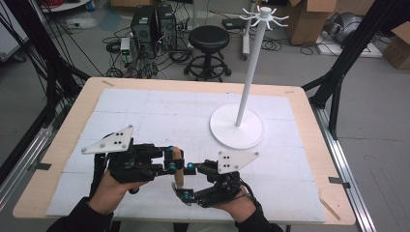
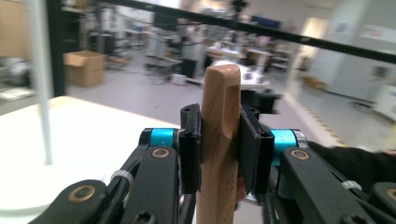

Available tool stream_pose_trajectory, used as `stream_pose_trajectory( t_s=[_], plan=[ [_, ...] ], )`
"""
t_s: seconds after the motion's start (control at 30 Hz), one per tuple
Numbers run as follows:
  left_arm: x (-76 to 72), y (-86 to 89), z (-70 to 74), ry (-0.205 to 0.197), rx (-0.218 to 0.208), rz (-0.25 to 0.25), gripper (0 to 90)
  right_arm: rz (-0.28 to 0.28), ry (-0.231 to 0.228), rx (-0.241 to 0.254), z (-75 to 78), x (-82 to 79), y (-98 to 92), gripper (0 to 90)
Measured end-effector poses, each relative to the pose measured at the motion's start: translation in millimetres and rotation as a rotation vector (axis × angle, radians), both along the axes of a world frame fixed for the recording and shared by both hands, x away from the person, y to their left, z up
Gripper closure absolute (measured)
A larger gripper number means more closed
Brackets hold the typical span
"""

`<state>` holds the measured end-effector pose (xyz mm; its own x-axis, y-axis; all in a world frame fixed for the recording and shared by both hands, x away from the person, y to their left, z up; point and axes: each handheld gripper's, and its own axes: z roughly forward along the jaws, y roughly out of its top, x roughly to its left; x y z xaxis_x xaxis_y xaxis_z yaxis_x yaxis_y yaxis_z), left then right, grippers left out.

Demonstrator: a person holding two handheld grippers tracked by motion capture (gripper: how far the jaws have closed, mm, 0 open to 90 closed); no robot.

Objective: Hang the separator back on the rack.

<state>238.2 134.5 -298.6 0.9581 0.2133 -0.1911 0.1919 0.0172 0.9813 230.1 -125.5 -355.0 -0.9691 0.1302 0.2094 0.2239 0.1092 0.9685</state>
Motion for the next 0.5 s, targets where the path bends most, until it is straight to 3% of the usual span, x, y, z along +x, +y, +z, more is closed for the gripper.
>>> stream_pose_trajectory(
  t_s=[0.13, 0.33, 0.5],
  plan=[
    [-2.5, -2.7, 1.2, -0.013, 0.017, 0.085, 71.6, -0.139, -0.041, -0.036, 1.1, -1.9, 2.2, 35.1],
    [-5.9, -10.4, 0.3, -0.019, 0.028, 0.144, 71.6, -0.214, -0.082, -0.042, 4.3, -4.7, 3.5, 45.9],
    [-7.7, -15.6, -0.3, -0.022, 0.021, 0.155, 71.5, -0.249, -0.063, -0.066, 3.7, -4.7, 4.3, 58.2]
  ],
)
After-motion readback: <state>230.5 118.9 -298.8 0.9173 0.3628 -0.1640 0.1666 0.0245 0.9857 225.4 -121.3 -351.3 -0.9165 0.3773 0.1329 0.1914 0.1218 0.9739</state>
